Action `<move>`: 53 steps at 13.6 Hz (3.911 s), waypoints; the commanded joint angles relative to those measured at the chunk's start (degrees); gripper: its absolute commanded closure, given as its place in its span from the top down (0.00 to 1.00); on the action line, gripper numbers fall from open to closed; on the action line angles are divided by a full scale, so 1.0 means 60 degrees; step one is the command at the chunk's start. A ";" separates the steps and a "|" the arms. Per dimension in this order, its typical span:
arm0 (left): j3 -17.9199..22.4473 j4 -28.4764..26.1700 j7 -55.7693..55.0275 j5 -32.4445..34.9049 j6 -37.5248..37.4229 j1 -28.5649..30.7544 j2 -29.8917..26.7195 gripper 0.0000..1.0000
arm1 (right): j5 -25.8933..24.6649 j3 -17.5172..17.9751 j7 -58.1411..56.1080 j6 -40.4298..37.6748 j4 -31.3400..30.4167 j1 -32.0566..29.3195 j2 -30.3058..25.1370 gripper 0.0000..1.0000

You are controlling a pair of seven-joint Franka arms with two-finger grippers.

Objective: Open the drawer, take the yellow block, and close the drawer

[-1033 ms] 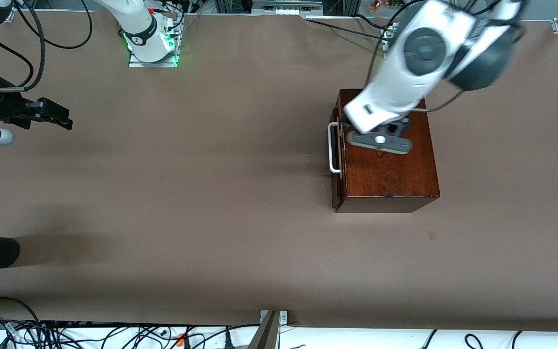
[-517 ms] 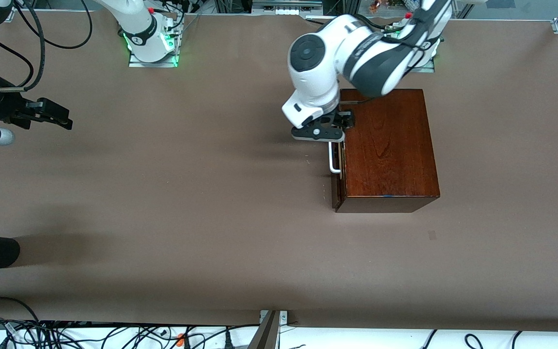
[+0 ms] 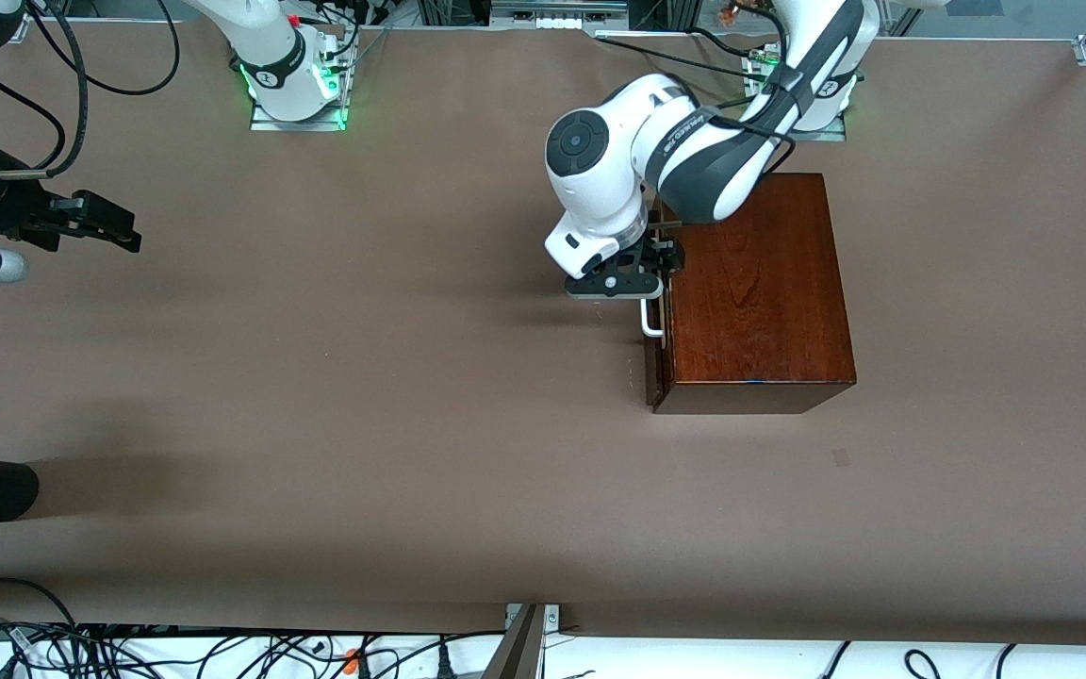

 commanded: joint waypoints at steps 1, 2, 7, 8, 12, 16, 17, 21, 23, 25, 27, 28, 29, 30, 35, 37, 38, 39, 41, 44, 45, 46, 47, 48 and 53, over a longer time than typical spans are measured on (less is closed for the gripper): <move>0.0005 0.0218 -0.0338 0.0299 0.0188 -0.0109 0.0323 1.00 | -0.0118 0.0016 0.0013 0.0001 0.0049 -0.0001 -0.0024 1.00; 0.0005 0.0218 -0.0368 0.0299 0.0247 -0.0124 0.0338 1.00 | -0.0119 0.0016 0.0013 0.0001 0.0049 -0.0001 -0.0024 1.00; 0.0020 0.0248 -0.0383 0.0328 0.0262 -0.0138 0.0441 1.00 | -0.0119 0.0016 0.0013 0.0001 0.0049 -0.0016 -0.0024 1.00; 0.0035 0.0248 -0.0368 0.0357 0.0320 -0.0138 0.0441 1.00 | -0.0104 0.0016 0.0013 0.0001 0.0049 -0.0001 -0.0024 1.00; 0.0049 0.0218 -0.0383 0.0357 0.0657 -0.0138 0.0602 1.00 | -0.0104 0.0016 0.0013 0.0001 0.0049 -0.0016 -0.0024 1.00; 0.0035 0.0189 -0.0484 0.1015 0.0672 -0.0255 0.0763 1.00 | -0.0104 0.0016 0.0013 0.0001 0.0049 -0.0016 -0.0024 1.00; 0.0035 0.0189 -0.0616 0.1031 0.0672 -0.0299 0.0821 1.00 | -0.0104 0.0016 0.0013 0.0001 0.0049 -0.0016 -0.0024 1.00; 0.0035 0.0189 -0.0939 0.1104 0.0818 -0.0446 0.1041 1.00 | -0.0104 0.0016 0.0013 0.0001 0.0049 -0.0016 -0.0024 1.00; 0.0035 0.0204 -0.0998 0.1105 0.0876 -0.0519 0.1100 1.00 | -0.0104 0.0016 0.0013 0.0001 0.0049 -0.0016 -0.0024 1.00; 0.0020 0.0204 -0.1144 0.1105 0.1198 -0.0548 0.1129 1.00 | -0.0104 0.0016 0.0013 0.0001 0.0049 -0.0016 -0.0024 1.00; 0.0020 0.0292 -0.1349 0.1090 0.1504 -0.0665 0.1217 1.00 | -0.0104 0.0016 0.0013 0.0001 0.0049 -0.0016 -0.0024 1.00; 0.0006 0.0292 -0.1509 0.1090 0.1753 -0.0680 0.1232 1.00 | -0.0104 0.0016 0.0013 0.0001 0.0049 -0.0016 -0.0024 1.00; 0.0005 0.0292 -0.1699 0.1076 0.1988 -0.0738 0.1246 1.00 | -0.0104 0.0016 0.0013 0.0001 0.0049 -0.0016 -0.0024 1.00; 0.0005 0.0292 -0.1832 0.1046 0.2222 -0.0768 0.1246 1.00 | -0.0104 0.0016 0.0013 0.0001 0.0049 -0.0016 -0.0024 1.00; 0.0005 0.0336 -0.2331 0.0958 0.3044 -0.1017 0.1422 1.00 | -0.0104 0.0016 0.0013 0.0001 0.0049 -0.0016 -0.0024 1.00; 0.0005 0.0350 -0.2346 0.0914 0.3220 -0.1076 0.1481 1.00 | -0.0104 0.0016 0.0013 0.0001 0.0049 -0.0016 -0.0024 1.00; 0.0005 0.0365 -0.2462 0.0914 0.3221 -0.1105 0.1495 1.00 | -0.0104 0.0016 0.0013 0.0001 0.0049 -0.0016 -0.0024 1.00; 0.0005 0.0539 -0.2565 0.0914 0.3221 -0.1163 0.1539 1.00 | -0.0104 0.0016 0.0013 0.0001 0.0049 -0.0016 -0.0024 1.00; 0.0005 0.0833 -0.2741 0.0914 0.3221 -0.1236 0.1685 1.00 | -0.0104 0.0016 0.0013 0.0001 0.0049 -0.0016 -0.0024 1.00; 0.0005 0.0863 -0.2771 0.0914 0.3221 -0.1281 0.1671 1.00 | -0.0104 0.0016 0.0013 0.0001 0.0049 -0.0016 -0.0024 1.00; 0.0005 0.0877 -0.2771 0.0914 0.3221 -0.1281 0.1671 1.00 | -0.0104 0.0016 0.0013 0.0001 0.0049 -0.0016 -0.0024 1.00; -0.0009 0.0878 -0.2771 0.0914 0.3221 -0.1281 0.1671 1.00 | -0.0104 0.0016 0.0013 0.0001 0.0049 -0.0016 -0.0024 1.00; -0.0009 0.0892 -0.2771 0.0914 0.3221 -0.1281 0.1671 1.00 | -0.0104 0.0016 0.0013 0.0001 0.0049 -0.0016 -0.0024 1.00; -0.0009 0.0892 -0.2800 0.0885 0.3221 -0.1281 0.1642 1.00 | -0.0104 0.0016 0.0013 0.0001 0.0049 -0.0016 -0.0024 1.00; -0.0009 0.0878 -0.2741 0.0768 0.2944 -0.1193 0.1292 1.00 | -0.0104 0.0002 0.0013 0.0001 0.0049 -0.0016 -0.0024 1.00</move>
